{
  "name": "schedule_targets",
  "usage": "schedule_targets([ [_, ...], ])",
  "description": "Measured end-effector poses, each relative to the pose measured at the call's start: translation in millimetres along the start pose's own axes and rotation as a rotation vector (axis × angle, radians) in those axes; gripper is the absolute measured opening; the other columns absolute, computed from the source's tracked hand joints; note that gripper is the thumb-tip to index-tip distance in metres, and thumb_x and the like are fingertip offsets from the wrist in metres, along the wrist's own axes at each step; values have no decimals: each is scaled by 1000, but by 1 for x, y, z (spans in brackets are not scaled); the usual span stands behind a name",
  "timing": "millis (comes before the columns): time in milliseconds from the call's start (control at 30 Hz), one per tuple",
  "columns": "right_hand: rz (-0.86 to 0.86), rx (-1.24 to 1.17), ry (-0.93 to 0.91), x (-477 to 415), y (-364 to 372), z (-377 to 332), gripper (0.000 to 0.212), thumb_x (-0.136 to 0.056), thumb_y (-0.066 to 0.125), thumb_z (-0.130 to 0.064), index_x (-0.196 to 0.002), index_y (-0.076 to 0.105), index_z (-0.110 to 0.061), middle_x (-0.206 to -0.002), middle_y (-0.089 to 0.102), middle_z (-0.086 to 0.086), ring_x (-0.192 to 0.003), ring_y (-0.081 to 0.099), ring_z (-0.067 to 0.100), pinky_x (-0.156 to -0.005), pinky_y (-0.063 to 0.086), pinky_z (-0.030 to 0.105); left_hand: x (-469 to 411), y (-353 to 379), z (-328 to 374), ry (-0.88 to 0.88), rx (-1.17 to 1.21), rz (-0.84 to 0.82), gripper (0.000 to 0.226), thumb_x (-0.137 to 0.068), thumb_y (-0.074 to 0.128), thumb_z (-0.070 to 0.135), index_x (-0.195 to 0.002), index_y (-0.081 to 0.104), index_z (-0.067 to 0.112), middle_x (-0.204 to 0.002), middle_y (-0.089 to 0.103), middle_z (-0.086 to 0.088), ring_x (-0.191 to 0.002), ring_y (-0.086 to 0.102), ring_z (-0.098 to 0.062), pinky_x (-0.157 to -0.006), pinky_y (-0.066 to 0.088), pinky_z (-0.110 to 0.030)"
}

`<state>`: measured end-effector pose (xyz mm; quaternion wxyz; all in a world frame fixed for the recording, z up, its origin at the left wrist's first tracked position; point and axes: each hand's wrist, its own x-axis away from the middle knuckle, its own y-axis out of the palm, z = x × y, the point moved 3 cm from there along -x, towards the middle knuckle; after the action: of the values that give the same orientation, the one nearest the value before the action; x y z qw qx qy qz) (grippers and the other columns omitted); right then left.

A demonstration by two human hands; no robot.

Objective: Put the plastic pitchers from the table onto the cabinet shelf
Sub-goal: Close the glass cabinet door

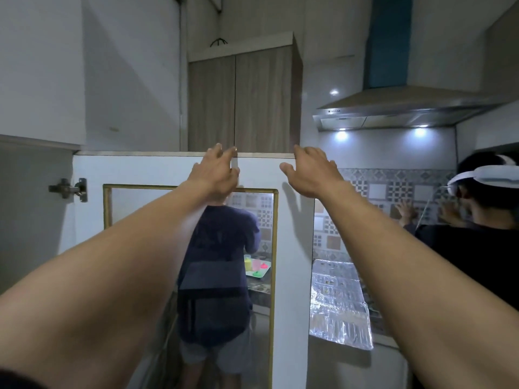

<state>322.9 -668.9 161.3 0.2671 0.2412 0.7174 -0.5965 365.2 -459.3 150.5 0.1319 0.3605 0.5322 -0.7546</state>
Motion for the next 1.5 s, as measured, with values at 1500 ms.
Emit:
schedule_targets([
  [1500,-329,-1252,-161,216,-140,-244,28,-98,48,-17,-105,74,-10,-104,76,6,-99,69,20,-97,45,45,278,-281,-5,-391,688,233,83,-93,12,70,-119,69,16,-127,65,-3,-112,58,-20,-96,38,-45],
])
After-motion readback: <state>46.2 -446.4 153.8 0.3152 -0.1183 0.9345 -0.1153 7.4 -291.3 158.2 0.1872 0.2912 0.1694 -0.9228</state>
